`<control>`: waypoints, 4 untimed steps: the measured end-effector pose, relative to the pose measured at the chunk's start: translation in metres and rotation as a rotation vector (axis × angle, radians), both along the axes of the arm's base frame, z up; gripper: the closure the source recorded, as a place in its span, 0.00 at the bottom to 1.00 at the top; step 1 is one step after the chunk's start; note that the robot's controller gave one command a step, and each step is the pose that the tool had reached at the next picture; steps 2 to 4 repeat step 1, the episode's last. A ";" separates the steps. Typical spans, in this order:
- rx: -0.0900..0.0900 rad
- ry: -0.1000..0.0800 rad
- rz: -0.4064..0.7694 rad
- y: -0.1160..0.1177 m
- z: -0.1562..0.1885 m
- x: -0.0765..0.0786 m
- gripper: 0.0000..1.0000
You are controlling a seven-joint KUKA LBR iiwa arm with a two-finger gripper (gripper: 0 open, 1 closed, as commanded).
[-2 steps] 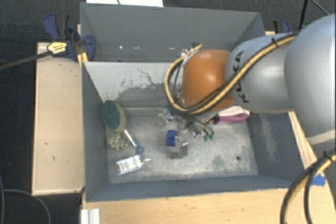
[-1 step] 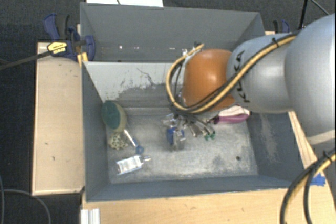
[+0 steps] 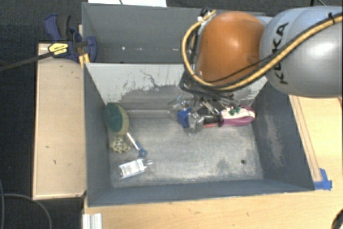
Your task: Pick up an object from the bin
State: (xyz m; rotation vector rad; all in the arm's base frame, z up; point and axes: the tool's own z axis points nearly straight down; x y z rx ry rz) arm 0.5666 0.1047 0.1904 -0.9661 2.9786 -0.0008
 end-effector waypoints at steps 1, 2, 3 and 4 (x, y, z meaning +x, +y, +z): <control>0.000 -0.003 0.022 0.007 0.117 0.007 1.00; 0.000 -0.003 0.022 0.007 0.117 0.007 1.00; 0.000 -0.003 0.022 0.007 0.117 0.007 1.00; 0.000 -0.003 0.022 0.007 0.117 0.007 1.00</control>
Offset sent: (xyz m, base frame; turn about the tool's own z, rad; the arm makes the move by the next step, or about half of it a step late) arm 0.0044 0.0059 0.1107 -0.0253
